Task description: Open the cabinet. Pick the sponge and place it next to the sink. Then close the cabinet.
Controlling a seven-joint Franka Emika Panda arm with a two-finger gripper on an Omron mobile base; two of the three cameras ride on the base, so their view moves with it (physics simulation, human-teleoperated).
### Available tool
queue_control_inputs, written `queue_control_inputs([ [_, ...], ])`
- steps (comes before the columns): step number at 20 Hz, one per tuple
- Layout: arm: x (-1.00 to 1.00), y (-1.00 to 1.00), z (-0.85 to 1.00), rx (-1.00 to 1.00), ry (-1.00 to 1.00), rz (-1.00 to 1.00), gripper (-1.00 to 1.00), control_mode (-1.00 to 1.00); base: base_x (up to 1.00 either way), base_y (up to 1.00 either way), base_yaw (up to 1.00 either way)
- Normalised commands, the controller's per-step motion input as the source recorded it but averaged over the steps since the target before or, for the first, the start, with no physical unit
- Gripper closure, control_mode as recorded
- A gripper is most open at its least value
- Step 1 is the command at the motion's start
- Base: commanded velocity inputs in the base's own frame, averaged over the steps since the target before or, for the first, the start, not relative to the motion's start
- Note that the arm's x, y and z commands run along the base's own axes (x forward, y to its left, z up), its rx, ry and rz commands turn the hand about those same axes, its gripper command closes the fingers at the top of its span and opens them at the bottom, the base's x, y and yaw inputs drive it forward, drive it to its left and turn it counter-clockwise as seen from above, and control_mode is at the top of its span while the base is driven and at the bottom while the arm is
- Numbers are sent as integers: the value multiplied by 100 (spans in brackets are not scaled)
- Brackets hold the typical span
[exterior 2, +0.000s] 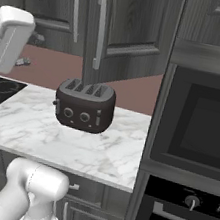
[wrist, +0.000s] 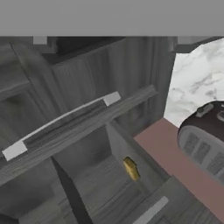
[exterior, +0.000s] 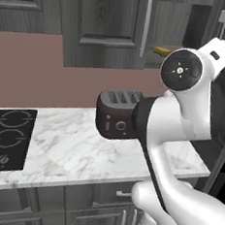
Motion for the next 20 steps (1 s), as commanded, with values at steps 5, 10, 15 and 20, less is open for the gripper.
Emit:
queue_control_inputs([
  [5, 23, 3, -6, -32, 2, -11, -100, -100, 0, 0, 0],
  [10, 62, 0, -6, -18, 0, 0, -100, -100, 0, 0, 0],
  [15, 76, 0, -1, -17, 0, 0, -100, -100, 0, 0, 0],
  [20, 32, -2, 0, -13, 9, -5, -100, -100, 0, 0, 0],
])
